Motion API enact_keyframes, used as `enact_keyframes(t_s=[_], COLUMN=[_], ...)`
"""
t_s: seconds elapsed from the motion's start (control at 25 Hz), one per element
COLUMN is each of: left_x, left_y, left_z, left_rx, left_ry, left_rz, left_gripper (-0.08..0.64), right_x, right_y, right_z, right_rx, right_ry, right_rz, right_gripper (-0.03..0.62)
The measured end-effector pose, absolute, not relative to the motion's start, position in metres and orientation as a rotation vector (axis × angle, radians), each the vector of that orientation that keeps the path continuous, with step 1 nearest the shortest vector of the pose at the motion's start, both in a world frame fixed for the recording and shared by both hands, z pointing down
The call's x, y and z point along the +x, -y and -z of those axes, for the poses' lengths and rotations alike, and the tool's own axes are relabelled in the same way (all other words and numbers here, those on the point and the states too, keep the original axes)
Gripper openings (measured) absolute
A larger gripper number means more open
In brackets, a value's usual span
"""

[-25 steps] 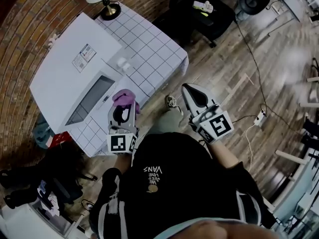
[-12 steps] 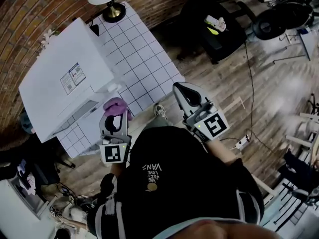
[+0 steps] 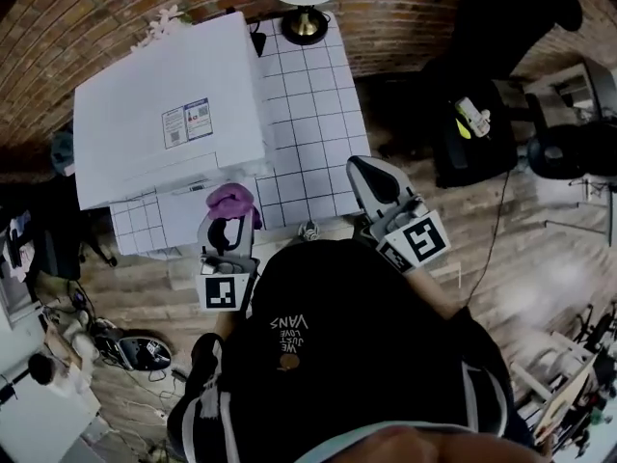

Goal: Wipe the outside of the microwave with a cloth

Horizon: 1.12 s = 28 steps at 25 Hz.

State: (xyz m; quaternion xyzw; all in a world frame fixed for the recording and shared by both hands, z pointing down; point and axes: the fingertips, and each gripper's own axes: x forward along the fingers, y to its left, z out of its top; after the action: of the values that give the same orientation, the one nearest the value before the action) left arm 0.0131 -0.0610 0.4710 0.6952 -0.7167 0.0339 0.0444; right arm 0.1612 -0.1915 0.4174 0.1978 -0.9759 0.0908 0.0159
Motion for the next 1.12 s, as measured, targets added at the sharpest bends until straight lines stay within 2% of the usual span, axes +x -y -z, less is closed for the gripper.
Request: enact_keyframes(t_s=[0.56, 1.12], left_x=[0.067, 0.077], left_y=[0.102, 0.144], left_z=[-0.467, -0.472], left_rx=[1.47, 1.035], left_ry=[2.674, 2.879], left_rz=[-0.067, 0.031], left_gripper=[0.143, 0.143], right_x=[0.139, 0.172], right_y=[0.281, 0.323], right_z=[-0.41, -0.42], right_rx=[-0.205, -0.498], right_ry=[3.04, 2.989], right_rz=[-0.247, -0.27], right_gripper=[-0.003, -0.003])
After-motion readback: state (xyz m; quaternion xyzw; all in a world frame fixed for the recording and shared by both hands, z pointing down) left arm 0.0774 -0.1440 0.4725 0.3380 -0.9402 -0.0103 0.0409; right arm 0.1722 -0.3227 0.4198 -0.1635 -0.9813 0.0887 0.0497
